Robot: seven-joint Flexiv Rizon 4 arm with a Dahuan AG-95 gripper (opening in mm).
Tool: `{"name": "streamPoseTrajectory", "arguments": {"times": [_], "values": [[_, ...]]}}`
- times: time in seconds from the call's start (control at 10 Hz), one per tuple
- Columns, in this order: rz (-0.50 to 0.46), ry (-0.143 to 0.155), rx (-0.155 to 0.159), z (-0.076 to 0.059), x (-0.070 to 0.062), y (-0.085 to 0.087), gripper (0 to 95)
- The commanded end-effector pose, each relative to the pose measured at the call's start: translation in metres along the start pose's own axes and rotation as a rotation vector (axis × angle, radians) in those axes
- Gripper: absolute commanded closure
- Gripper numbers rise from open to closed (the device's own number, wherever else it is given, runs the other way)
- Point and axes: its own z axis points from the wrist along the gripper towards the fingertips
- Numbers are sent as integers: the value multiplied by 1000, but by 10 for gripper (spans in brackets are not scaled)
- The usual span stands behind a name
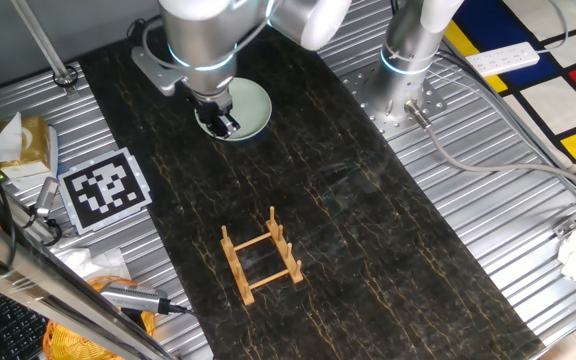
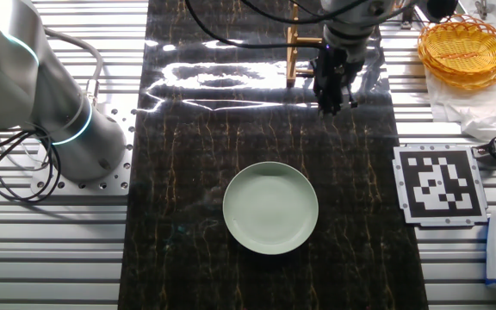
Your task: Put the dish on the dish rack
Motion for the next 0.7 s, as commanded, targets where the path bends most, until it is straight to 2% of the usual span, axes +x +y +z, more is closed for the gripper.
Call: {"name": "streamPoseTrajectory", "arguments": {"times": [0.1,0.7], "values": [[0,-1,6,2,3,2,950],[-15,3,21,6,9,5,950]]}}
